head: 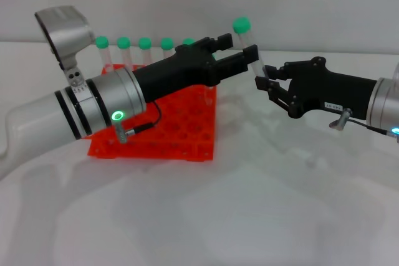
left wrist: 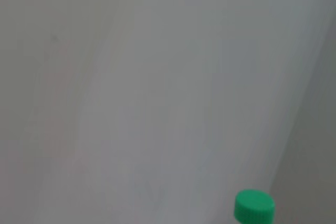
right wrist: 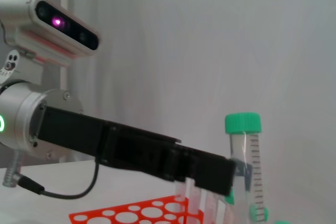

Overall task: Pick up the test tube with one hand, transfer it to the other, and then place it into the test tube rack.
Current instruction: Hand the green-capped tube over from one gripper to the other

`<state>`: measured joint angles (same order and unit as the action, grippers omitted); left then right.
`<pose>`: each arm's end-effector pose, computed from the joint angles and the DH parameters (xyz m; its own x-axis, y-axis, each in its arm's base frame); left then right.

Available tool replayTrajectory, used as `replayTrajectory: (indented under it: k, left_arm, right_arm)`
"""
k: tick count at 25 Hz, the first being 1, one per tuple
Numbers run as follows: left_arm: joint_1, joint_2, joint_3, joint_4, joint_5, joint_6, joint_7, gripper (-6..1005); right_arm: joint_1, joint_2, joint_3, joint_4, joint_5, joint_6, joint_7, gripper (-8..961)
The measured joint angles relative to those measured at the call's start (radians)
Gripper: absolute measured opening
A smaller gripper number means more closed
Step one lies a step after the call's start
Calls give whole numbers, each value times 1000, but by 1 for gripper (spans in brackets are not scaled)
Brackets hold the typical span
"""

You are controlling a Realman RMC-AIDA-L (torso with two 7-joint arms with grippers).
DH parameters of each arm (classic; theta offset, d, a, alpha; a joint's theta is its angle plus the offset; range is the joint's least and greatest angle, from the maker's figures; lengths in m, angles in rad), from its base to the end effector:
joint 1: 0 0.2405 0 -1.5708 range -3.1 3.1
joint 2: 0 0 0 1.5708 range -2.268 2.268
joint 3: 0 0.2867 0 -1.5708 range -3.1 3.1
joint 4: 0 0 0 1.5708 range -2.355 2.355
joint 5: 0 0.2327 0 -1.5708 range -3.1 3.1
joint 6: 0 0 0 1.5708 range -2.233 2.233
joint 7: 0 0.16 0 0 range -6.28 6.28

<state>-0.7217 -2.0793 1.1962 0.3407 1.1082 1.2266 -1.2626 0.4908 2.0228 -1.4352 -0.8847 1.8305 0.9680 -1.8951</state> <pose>-0.1954 0.4350 -0.0784 0.5407 0.2930 0.7885 0.5703 -0.8168 -0.0875 0.1998 0.4315 -0.0433 0.8609 0.0137 -0.5087 -0.2605 -0.8468 -0.4638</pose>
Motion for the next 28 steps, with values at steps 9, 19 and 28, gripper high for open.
replayTrajectory:
  k: [9, 19, 28]
  left_arm:
    - [-17, -1, 31, -1, 2, -1, 9, 584]
    - [-9, -3, 31, 1, -4, -1, 26, 575]
    - [-6, -4, 31, 1, -9, -1, 36, 421]
  right_arm:
    - [2, 1, -19, -5, 2, -2, -1, 242]
    - [-7, -1, -12, -6, 3, -21, -1, 250]
    - [-5, -1, -12, -4, 3, -25, -8, 258]
